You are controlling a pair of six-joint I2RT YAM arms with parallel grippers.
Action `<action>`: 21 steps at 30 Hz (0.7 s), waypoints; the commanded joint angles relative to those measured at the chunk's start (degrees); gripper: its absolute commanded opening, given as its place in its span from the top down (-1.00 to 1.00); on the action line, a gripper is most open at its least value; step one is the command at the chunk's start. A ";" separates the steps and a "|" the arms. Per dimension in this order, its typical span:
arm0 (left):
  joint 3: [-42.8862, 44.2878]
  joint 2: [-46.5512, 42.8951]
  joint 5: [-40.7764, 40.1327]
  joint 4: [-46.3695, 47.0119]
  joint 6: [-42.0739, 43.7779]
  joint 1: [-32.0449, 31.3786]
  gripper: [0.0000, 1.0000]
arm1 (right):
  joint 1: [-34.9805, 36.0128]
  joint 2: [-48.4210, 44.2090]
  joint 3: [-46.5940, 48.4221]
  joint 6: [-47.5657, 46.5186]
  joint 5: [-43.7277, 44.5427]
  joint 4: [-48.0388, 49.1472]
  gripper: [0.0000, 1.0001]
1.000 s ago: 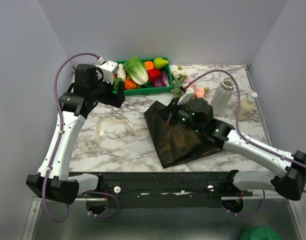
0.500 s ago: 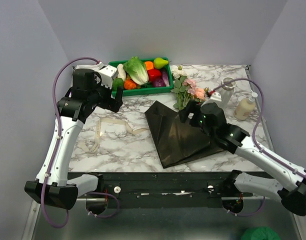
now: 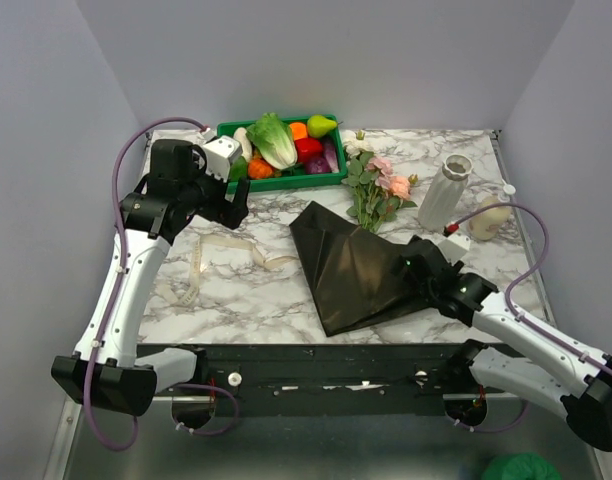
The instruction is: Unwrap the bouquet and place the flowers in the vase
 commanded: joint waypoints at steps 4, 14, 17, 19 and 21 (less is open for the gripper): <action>-0.64 0.88 2.36 -1.29 0.92 0.37 -0.97 | -1.69 0.64 -5.73 4.47 3.76 2.45 -0.81; -1.08 1.32 2.36 -0.94 0.48 0.37 -0.98 | -2.92 -6.29 -15.92 -9.67 -6.00 27.74 -0.47; -1.17 1.40 2.36 -0.76 0.04 0.37 -0.98 | -2.92 -9.46 -17.60 -13.89 -9.60 31.28 -0.28; -1.17 1.32 2.54 -0.67 -0.49 0.37 -0.97 | -2.92 -9.82 -17.51 -15.92 -11.71 33.30 -0.10; -0.99 1.32 2.36 -0.67 -0.58 0.37 -0.98 | -2.92 -9.38 -17.42 -16.88 -13.64 34.09 0.04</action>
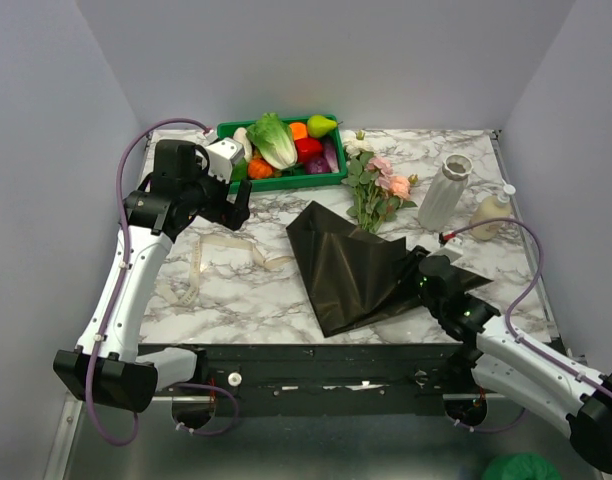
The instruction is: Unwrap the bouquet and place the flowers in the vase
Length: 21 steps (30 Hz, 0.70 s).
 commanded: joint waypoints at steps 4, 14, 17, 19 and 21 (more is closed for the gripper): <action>-0.23 -0.10 0.77 -0.30 -1.02 0.37 -0.98 | -0.28 0.77 -0.57 -5.70 -7.56 8.33 0.52; 1.00 -1.77 -0.46 -1.18 -1.02 0.37 -0.97 | -0.28 2.53 5.74 -10.17 -16.69 10.08 0.86; 1.62 -2.13 -1.78 -1.18 -1.10 0.37 -0.97 | -0.10 4.10 11.62 -12.47 -23.98 11.32 0.97; 1.62 -2.39 -3.10 -1.00 -1.54 0.37 -0.97 | 0.34 6.81 17.05 -13.61 -28.63 11.85 0.99; 1.36 -2.74 -4.50 -0.21 -1.81 0.37 -0.98 | 2.70 9.11 20.85 -15.01 -30.14 12.29 0.99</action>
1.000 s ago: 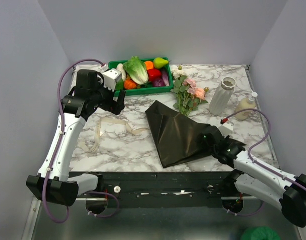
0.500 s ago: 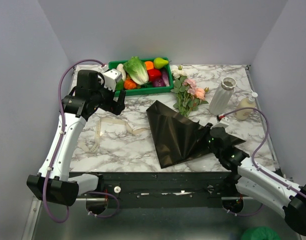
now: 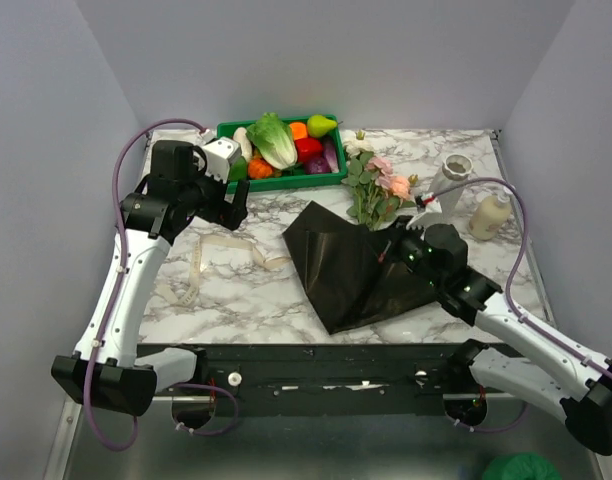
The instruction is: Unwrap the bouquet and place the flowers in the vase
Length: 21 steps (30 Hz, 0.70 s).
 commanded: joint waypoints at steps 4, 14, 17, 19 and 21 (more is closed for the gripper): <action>1.59 -2.04 -6.57 0.51 -2.88 0.37 -0.98 | 8.33 12.56 17.95 -6.22 -11.21 5.01 0.99; 7.41 -5.46 -6.32 -4.32 -1.22 1.34 -0.98 | 19.23 40.94 36.50 -5.34 -14.37 5.28 0.99; 5.30 -7.31 -6.32 -4.50 -0.95 1.42 -0.98 | 21.16 49.56 43.61 -5.51 -16.92 4.06 0.93; 4.94 -8.02 -6.67 -4.59 -0.87 1.43 -0.98 | 22.13 55.08 50.27 -6.57 -18.58 2.56 0.62; 5.46 -8.11 -8.41 -5.02 -1.13 1.43 -0.98 | 23.71 58.44 55.21 -8.05 -19.12 -1.91 0.22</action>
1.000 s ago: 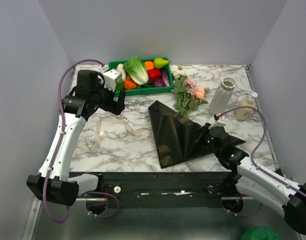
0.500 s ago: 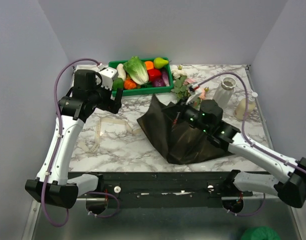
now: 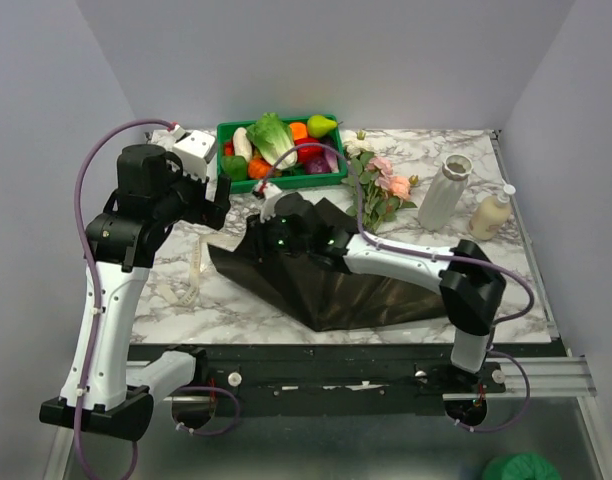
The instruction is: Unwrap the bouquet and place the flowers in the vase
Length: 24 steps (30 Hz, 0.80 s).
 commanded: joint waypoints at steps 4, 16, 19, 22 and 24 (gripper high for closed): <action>2.30 -0.04 -6.77 -4.01 -0.17 0.40 -0.98 | 4.10 10.94 18.71 -4.53 -4.28 -10.65 -0.35; 2.05 -1.45 -11.45 -3.48 0.53 0.66 -0.97 | -5.90 -7.66 1.71 -8.67 3.72 -14.96 -0.96; -1.11 -0.92 -4.78 -4.27 2.45 0.66 -0.98 | -16.09 -11.37 -2.45 -9.62 1.09 -18.20 -0.94; -5.24 -0.22 1.19 -4.54 4.48 0.66 -0.98 | -22.87 -9.37 -0.28 -15.42 0.21 -27.76 -0.95; -8.31 0.14 2.00 -4.01 5.89 0.66 -0.98 | -27.09 -3.49 5.69 -17.70 -0.94 -39.36 -0.94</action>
